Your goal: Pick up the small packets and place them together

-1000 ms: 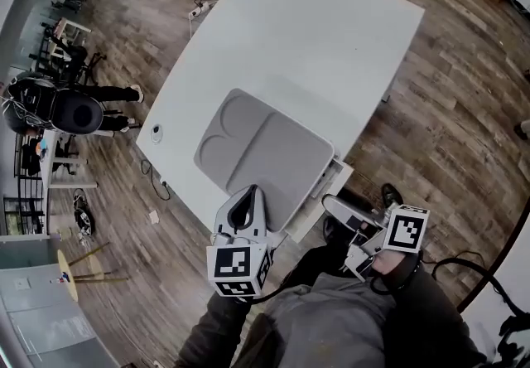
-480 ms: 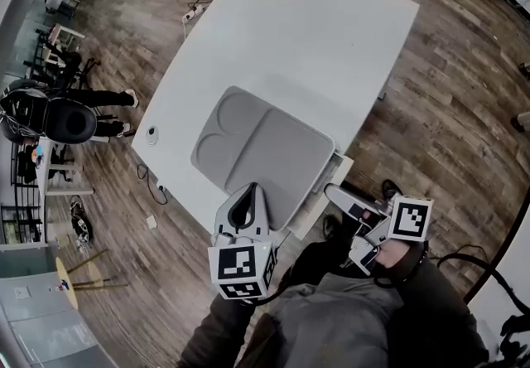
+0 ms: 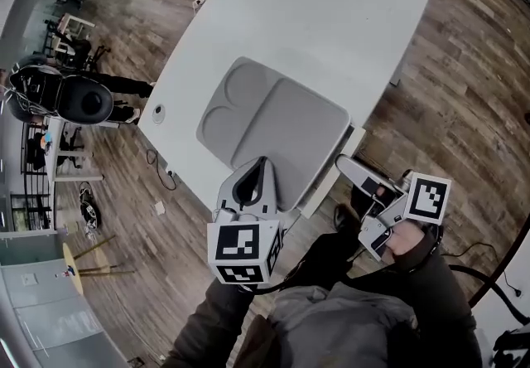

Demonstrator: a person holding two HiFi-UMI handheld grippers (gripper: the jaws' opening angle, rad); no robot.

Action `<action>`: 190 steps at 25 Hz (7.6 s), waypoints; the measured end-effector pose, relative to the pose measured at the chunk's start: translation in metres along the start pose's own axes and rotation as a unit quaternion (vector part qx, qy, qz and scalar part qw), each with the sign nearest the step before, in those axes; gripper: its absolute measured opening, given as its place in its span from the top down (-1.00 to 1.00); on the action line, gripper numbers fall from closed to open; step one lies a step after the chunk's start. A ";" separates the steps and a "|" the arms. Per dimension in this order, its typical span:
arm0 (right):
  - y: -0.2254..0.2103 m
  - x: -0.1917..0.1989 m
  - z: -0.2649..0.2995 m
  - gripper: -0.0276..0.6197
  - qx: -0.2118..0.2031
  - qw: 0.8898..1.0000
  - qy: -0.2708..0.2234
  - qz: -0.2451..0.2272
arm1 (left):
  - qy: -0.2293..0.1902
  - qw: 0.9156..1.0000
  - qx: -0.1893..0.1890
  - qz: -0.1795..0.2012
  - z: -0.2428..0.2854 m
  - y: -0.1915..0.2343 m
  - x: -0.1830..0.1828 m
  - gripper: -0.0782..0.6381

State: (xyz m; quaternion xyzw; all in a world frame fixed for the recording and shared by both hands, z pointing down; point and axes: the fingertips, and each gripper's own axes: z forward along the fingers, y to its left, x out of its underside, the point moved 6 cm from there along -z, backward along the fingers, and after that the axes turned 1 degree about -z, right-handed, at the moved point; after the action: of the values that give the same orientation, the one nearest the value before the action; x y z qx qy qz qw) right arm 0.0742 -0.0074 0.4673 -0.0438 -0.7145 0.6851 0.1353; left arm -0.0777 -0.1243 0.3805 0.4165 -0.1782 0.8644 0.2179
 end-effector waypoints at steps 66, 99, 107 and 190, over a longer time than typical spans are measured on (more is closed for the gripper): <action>-0.017 0.029 -0.148 0.07 -0.028 0.999 -0.039 0.011 | 0.010 0.999 -0.041 0.010 -0.001 -0.032 0.019 0.78; -0.001 0.026 -0.164 0.10 -0.027 0.998 -0.058 0.019 | 0.019 0.998 -0.049 0.023 -0.001 -0.017 -0.001 0.78; 0.003 0.025 -0.168 0.10 -0.028 0.998 -0.059 0.022 | 0.019 0.998 -0.051 0.025 -0.001 -0.016 -0.004 0.78; 0.051 0.096 -0.001 0.33 -0.141 0.280 0.652 -0.691 | -0.097 0.914 -0.233 -0.317 -0.160 -0.036 0.052 0.78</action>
State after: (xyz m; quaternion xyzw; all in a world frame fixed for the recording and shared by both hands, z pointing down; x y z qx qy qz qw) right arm -0.0238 0.0203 0.4297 0.0160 -0.2386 -0.0307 0.9705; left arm -0.1908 -0.0040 0.3324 0.4706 -0.2533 0.6393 0.5529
